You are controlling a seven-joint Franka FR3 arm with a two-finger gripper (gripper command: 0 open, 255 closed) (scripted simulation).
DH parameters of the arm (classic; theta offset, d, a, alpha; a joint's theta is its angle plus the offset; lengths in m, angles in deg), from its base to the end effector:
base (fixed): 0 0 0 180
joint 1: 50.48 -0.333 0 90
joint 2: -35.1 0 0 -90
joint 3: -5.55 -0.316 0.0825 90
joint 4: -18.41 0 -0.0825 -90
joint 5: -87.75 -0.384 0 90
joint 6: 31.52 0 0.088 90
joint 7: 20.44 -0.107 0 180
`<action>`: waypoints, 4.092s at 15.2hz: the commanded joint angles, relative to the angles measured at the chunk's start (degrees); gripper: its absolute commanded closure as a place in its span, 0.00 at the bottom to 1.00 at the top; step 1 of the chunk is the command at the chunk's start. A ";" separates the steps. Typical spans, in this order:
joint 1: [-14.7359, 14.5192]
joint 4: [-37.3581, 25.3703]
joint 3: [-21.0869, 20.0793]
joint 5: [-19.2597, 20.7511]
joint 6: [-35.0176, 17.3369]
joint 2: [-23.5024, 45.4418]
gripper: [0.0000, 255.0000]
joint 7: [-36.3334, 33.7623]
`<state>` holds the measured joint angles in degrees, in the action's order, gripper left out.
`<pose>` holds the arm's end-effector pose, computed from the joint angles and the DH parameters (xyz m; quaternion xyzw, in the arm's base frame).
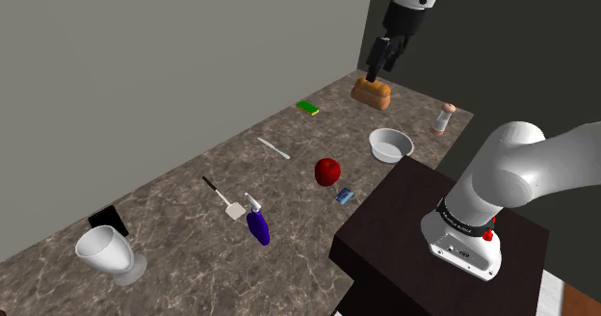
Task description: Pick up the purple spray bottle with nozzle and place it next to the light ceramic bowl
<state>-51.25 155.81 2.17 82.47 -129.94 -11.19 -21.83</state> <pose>0.3137 0.0366 0.5906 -0.9976 -0.0125 -0.0623 0.0271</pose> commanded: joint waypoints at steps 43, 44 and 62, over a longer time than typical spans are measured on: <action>-13.54 -21.65 -20.89 24.83 -43.36 74.33 0.00 -44.95; -13.75 -21.72 -20.59 25.22 -43.87 74.94 0.00 -45.20; -14.55 -22.07 -19.50 26.58 -45.65 77.19 1.00 -46.09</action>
<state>-65.80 133.73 -17.34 109.05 -175.59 65.99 -67.92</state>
